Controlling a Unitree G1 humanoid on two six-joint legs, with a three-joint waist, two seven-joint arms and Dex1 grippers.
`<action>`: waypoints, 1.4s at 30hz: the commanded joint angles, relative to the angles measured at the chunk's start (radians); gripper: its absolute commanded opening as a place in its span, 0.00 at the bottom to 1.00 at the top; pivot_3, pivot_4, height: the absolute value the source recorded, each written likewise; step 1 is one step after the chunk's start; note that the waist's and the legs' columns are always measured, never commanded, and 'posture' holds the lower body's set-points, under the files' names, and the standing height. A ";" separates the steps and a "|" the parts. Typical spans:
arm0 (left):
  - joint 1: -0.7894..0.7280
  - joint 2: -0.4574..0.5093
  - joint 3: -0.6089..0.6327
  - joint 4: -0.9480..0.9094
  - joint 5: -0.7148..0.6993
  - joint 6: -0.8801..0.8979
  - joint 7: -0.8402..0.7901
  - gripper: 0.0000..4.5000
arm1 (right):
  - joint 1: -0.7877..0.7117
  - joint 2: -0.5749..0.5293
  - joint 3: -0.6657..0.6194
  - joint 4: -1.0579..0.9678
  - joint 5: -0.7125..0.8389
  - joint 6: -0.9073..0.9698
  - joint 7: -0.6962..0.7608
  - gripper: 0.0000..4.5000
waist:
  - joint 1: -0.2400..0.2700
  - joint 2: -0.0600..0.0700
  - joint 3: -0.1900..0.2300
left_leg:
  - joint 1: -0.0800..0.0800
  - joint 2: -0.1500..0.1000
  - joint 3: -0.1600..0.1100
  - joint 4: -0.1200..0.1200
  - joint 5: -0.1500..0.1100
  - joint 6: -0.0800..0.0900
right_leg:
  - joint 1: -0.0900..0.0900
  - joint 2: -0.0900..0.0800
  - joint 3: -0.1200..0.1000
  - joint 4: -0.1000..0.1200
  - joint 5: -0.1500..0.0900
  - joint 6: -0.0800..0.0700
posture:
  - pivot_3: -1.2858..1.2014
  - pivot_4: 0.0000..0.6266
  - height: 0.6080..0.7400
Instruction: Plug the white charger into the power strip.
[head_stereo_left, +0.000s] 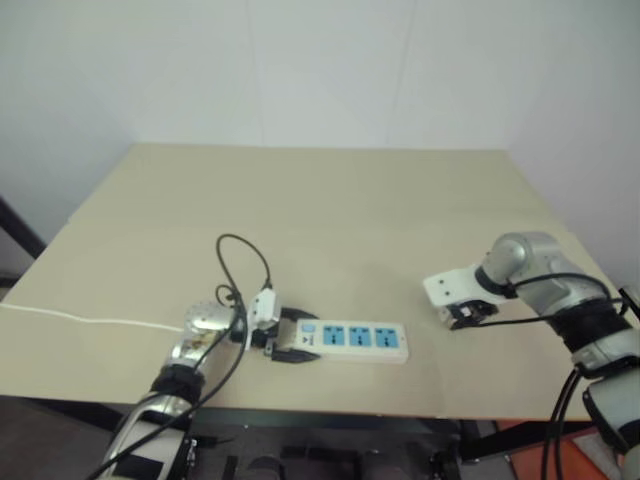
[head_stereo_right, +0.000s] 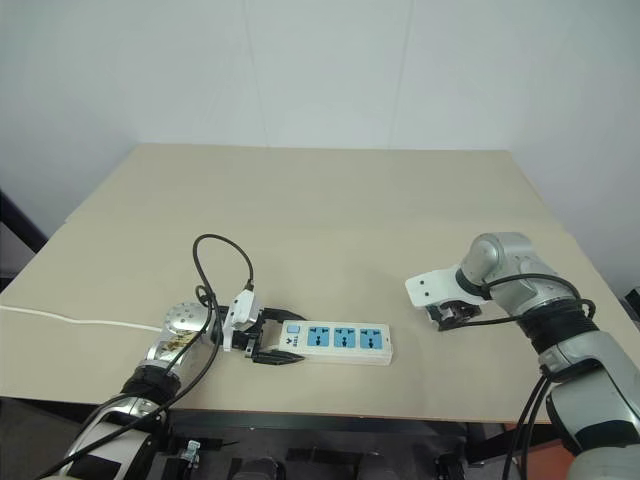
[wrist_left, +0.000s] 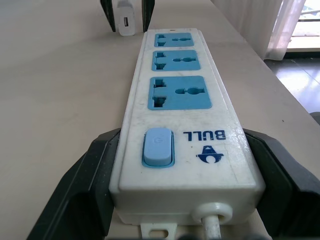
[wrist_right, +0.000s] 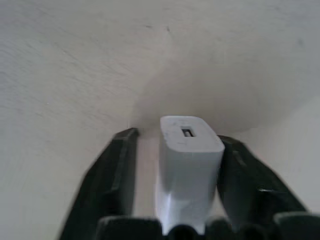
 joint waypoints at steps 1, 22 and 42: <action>0.018 -0.008 -0.032 -0.011 0.015 0.022 0.000 0.73 | 0.014 0.011 -0.019 -0.029 -0.008 -0.009 -0.015 0.26 | -0.005 0.000 0.000 | 0.001 0.000 0.000 0.000 0.000 0.000 | 0.001 0.000 0.000 0.000 0.000 0.000 | 0.52 0.24 1.00; 0.042 0.001 -0.037 -0.031 0.016 0.049 0.042 0.73 | 0.353 0.532 -0.521 -0.703 0.724 0.569 -0.413 0.26 | -0.003 0.000 -0.001 | -0.002 -0.001 -0.004 0.000 0.000 0.000 | -0.002 0.000 -0.002 0.004 0.001 -0.003 | 0.52 0.24 1.00; 0.056 0.011 -0.045 -0.061 0.012 0.069 0.042 0.73 | 0.471 0.581 -0.372 -0.501 0.728 0.351 -0.416 0.26 | -0.008 0.000 -0.001 | -0.002 0.000 -0.004 -0.001 0.000 0.000 | -0.001 0.000 -0.002 0.003 -0.003 0.003 | 0.52 0.24 1.00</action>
